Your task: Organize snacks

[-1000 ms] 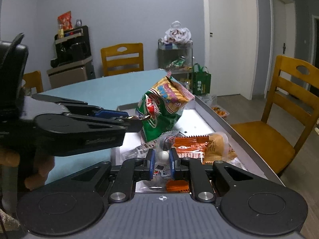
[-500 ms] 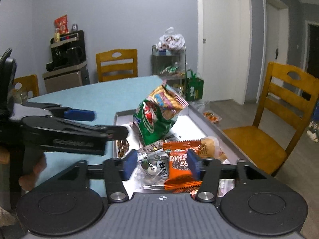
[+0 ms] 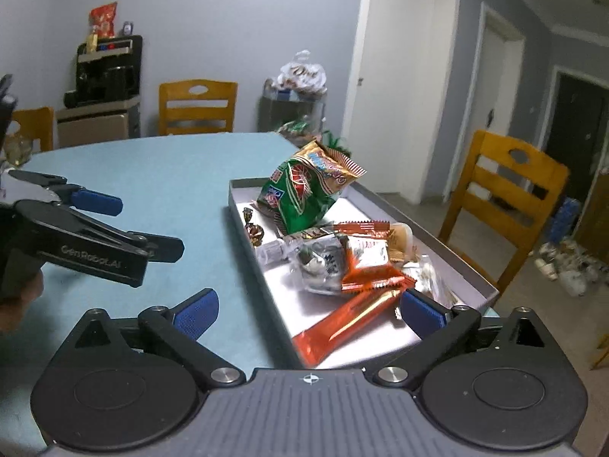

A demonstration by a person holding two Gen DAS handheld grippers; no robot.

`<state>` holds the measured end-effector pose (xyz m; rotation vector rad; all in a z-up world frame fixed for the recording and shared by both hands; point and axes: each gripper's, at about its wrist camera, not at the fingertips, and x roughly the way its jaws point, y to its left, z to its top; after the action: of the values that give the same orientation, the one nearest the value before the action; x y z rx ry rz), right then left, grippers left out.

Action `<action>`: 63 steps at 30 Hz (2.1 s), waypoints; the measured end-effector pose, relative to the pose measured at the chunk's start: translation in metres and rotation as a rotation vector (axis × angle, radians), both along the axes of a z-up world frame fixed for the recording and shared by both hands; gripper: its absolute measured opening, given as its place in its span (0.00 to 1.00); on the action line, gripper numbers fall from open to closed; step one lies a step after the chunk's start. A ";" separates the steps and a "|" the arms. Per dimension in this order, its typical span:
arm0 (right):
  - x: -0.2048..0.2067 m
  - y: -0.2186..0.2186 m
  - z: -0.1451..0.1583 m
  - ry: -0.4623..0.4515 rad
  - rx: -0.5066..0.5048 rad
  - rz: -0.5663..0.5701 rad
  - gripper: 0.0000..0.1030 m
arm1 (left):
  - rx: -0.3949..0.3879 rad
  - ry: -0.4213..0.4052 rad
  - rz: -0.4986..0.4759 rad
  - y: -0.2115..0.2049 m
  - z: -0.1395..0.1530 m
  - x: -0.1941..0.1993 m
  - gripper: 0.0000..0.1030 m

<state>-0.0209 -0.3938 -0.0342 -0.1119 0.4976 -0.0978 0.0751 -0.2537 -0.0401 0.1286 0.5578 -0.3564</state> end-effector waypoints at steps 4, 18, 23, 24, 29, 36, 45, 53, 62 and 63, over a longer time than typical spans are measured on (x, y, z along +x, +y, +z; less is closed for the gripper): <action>-0.014 0.019 -0.012 -0.017 -0.036 -0.054 1.00 | -0.009 0.001 -0.007 0.004 -0.006 -0.007 0.95; -0.005 0.025 -0.035 0.110 0.037 -0.082 1.00 | 0.007 0.007 -0.055 -0.005 -0.012 -0.014 0.95; 0.000 0.022 -0.039 0.135 0.059 -0.093 1.00 | 0.019 0.015 -0.061 -0.008 -0.014 -0.013 0.95; 0.001 0.021 -0.040 0.136 0.061 -0.097 1.00 | 0.022 0.017 -0.062 -0.008 -0.014 -0.013 0.95; 0.003 0.016 -0.045 0.153 0.087 -0.107 1.00 | 0.024 0.022 -0.069 -0.009 -0.016 -0.012 0.95; 0.004 0.014 -0.045 0.154 0.097 -0.104 1.00 | 0.026 0.030 -0.071 -0.009 -0.017 -0.011 0.95; 0.005 0.012 -0.046 0.152 0.107 -0.103 1.00 | 0.026 0.031 -0.071 -0.009 -0.018 -0.011 0.95; 0.005 0.012 -0.047 0.153 0.111 -0.103 1.00 | 0.027 0.031 -0.071 -0.009 -0.018 -0.011 0.95; 0.005 0.012 -0.048 0.152 0.119 -0.107 1.00 | 0.028 0.031 -0.072 -0.010 -0.018 -0.011 0.95; 0.005 0.012 -0.048 0.152 0.119 -0.107 1.00 | 0.028 0.031 -0.072 -0.010 -0.018 -0.011 0.95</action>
<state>-0.0160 -0.3819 -0.0821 0.0240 0.6601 -0.1650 0.0638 -0.2636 -0.0581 0.1703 0.5900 -0.4213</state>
